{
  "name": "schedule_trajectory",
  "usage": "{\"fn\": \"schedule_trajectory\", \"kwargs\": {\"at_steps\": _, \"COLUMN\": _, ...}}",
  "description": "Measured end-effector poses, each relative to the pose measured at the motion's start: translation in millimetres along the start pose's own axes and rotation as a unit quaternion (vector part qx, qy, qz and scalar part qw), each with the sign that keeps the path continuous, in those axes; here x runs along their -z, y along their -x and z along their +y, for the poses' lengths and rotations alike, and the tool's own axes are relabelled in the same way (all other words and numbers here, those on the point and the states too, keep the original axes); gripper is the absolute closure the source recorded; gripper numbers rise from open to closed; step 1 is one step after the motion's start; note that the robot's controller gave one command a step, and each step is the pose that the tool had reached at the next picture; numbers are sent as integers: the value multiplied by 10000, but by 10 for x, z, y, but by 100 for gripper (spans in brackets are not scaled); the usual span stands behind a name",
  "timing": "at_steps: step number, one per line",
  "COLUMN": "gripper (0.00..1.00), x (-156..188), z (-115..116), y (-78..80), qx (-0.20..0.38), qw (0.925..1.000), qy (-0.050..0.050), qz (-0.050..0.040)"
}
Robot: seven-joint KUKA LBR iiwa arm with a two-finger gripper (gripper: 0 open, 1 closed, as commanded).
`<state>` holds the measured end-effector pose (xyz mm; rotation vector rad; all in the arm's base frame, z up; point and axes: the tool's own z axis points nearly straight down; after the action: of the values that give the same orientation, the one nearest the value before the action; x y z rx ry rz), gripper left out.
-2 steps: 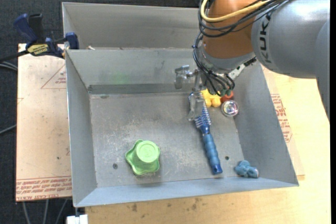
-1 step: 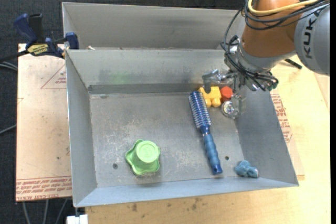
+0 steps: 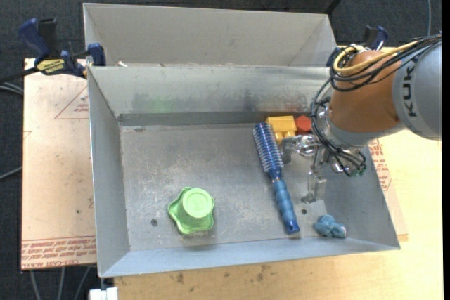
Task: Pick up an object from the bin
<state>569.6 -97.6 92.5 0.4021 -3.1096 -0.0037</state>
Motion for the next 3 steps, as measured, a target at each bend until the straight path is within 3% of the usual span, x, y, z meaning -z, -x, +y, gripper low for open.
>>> {"fn": "schedule_trajectory", "kwargs": {"at_steps": 1, "gripper": 0, "x": -225, "z": 299, "y": 678, "qx": 665, "qw": 9978, "qy": -12, "qz": -54}}
{"fn": "schedule_trajectory", "kwargs": {"at_steps": 2, "gripper": 0, "x": -226, "z": 760, "y": 147, "qx": -135, "qw": 9999, "qy": -5, "qz": -33}}
{"fn": "schedule_trajectory", "kwargs": {"at_steps": 3, "gripper": 0, "x": -157, "z": 1448, "y": -298, "qx": 1014, "qw": 9945, "qy": -78, "qz": -244}}
